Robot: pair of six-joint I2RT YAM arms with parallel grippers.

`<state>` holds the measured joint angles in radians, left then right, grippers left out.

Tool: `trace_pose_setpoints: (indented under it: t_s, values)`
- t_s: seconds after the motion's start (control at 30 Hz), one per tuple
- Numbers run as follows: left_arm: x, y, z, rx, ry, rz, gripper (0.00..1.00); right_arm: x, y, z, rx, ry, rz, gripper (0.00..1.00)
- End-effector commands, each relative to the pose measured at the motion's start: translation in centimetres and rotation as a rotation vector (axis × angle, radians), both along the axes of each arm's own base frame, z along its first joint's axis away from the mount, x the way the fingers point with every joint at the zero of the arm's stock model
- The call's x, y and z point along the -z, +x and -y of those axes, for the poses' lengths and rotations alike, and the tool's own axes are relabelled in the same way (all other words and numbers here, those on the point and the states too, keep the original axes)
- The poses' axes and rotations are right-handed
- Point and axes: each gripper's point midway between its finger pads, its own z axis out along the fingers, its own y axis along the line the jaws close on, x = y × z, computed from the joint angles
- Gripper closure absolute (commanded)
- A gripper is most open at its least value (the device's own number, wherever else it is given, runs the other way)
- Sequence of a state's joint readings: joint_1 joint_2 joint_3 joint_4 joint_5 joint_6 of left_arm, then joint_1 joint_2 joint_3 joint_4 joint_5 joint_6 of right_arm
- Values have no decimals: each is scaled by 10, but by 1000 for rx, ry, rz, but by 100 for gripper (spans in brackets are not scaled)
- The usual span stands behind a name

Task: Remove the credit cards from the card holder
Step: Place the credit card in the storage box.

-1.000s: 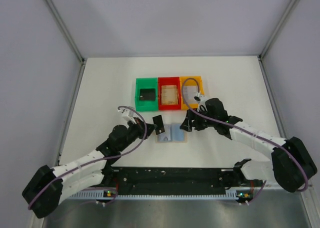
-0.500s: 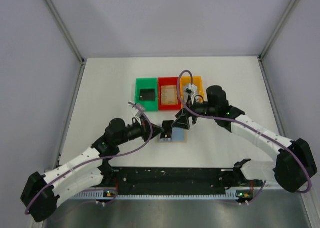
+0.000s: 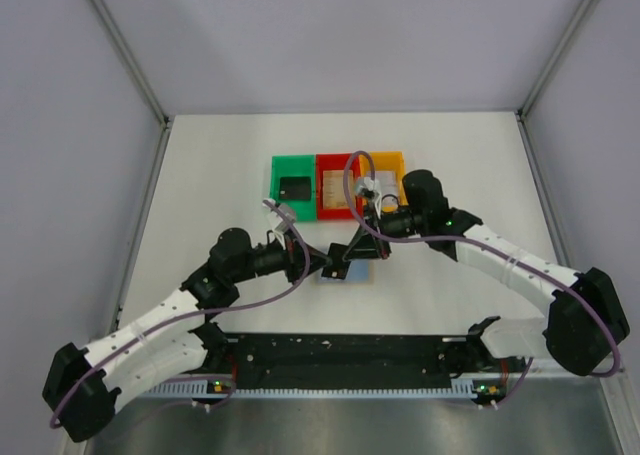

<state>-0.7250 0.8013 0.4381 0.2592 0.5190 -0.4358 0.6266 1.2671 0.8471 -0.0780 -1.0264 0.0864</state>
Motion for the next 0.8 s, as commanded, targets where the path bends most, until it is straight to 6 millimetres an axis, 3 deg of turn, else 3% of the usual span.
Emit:
trace_pose_setpoints:
  t_s: [0.0, 0.1, 0.2, 0.33, 0.47, 0.77]
  values:
    - [-29, 8, -1, -33, -37, 78, 78, -26, 5, -7, -4, 69, 100, 100]
    - [-40, 16, -10, -124, -74, 76, 48, -34, 14, -9, 71, 108, 125, 100]
    - [-50, 29, -24, -251, -135, 81, 30, -47, 20, -10, 136, 187, 143, 100]
    - [-64, 35, -39, -351, -244, 104, 25, -62, 27, -11, 222, 293, 125, 100]
    - [-75, 30, -42, -340, -337, 149, 25, -76, 33, -6, 318, 381, 92, 100]
    - [-74, 31, -40, -338, -410, 123, 26, -96, 26, -3, 360, 508, 36, 100]
